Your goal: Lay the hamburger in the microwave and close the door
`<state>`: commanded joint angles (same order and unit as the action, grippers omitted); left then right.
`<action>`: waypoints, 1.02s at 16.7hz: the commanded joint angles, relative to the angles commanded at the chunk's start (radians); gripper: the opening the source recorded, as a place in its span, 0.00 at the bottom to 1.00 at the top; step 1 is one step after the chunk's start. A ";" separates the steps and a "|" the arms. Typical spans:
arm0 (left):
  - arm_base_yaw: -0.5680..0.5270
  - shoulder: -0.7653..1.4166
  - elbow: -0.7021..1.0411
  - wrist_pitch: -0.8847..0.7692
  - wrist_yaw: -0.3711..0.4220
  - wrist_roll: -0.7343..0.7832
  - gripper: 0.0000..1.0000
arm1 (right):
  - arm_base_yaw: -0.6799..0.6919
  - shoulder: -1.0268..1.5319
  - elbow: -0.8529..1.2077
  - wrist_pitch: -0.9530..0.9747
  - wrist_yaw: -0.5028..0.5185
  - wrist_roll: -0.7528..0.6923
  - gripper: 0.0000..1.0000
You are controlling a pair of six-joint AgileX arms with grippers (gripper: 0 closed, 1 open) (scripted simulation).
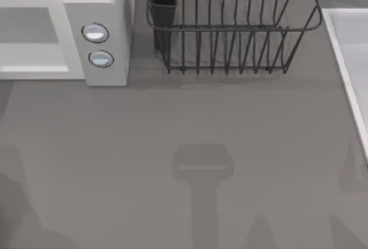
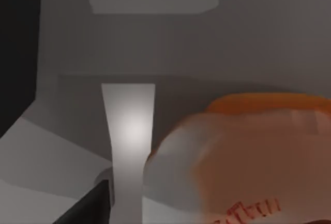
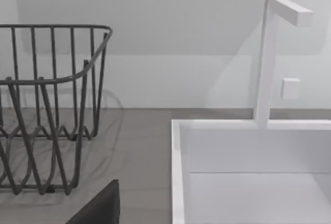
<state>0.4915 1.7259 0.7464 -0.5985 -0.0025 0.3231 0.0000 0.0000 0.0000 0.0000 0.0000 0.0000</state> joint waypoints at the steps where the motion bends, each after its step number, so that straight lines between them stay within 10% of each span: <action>1: 0.000 0.000 0.000 0.000 0.000 0.000 0.40 | 0.000 0.000 0.000 0.000 0.000 0.000 1.00; 6: 0.000 0.000 0.000 0.000 0.000 0.000 0.02 | 0.000 0.000 0.000 0.000 0.000 0.000 1.00; 17: -0.016 -0.092 0.027 -0.086 0.011 -0.005 0.00 | 0.000 0.000 0.000 0.000 0.000 0.000 1.00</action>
<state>0.4759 1.6344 0.7735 -0.6847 0.0082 0.3185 0.0000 0.0000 0.0000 0.0000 0.0000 0.0000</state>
